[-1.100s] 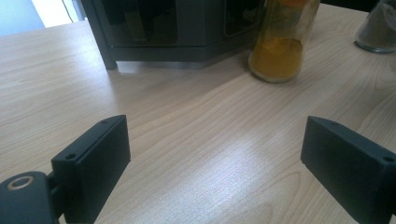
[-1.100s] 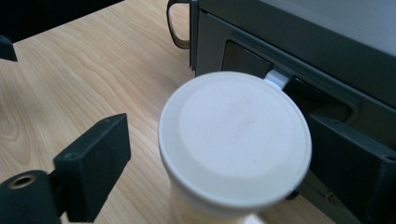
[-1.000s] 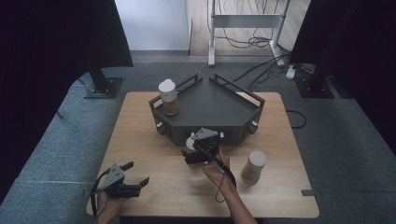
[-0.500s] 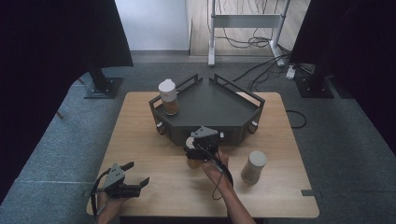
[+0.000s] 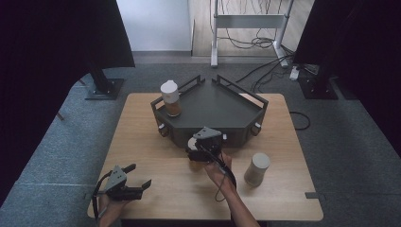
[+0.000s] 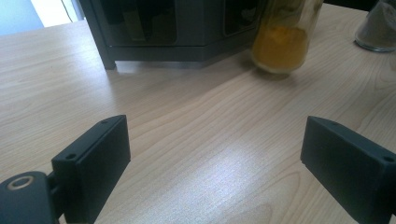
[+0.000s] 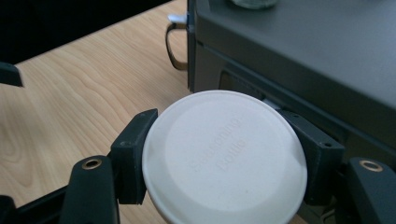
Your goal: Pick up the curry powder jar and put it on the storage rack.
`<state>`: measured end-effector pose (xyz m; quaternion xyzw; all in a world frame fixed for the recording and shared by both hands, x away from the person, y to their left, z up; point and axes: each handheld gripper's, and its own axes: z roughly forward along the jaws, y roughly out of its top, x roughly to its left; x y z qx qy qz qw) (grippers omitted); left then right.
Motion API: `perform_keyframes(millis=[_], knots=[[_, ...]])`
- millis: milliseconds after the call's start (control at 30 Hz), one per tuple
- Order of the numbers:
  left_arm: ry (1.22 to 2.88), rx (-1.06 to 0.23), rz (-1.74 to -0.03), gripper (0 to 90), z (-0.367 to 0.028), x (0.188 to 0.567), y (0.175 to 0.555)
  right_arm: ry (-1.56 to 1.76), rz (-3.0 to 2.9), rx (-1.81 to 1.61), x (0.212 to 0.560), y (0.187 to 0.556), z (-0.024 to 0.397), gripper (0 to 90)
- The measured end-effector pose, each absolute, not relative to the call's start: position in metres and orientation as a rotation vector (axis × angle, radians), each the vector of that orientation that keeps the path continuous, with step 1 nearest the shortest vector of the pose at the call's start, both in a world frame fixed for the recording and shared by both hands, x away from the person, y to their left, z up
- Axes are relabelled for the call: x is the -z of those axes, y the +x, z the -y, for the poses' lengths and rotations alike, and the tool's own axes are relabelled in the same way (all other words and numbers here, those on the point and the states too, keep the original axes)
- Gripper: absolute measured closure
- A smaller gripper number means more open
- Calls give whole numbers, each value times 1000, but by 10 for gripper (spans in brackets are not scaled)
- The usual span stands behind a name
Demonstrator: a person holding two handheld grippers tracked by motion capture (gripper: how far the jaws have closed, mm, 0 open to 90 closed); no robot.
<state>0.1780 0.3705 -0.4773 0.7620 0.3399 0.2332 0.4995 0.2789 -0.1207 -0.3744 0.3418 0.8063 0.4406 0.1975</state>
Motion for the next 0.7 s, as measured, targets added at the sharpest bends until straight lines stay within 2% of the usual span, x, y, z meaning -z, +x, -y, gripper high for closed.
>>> perform_keyframes(millis=[700], knots=[[1848,-563,-819,81,-369,477,178,877,-2298,-1290,314,271,141,333]])
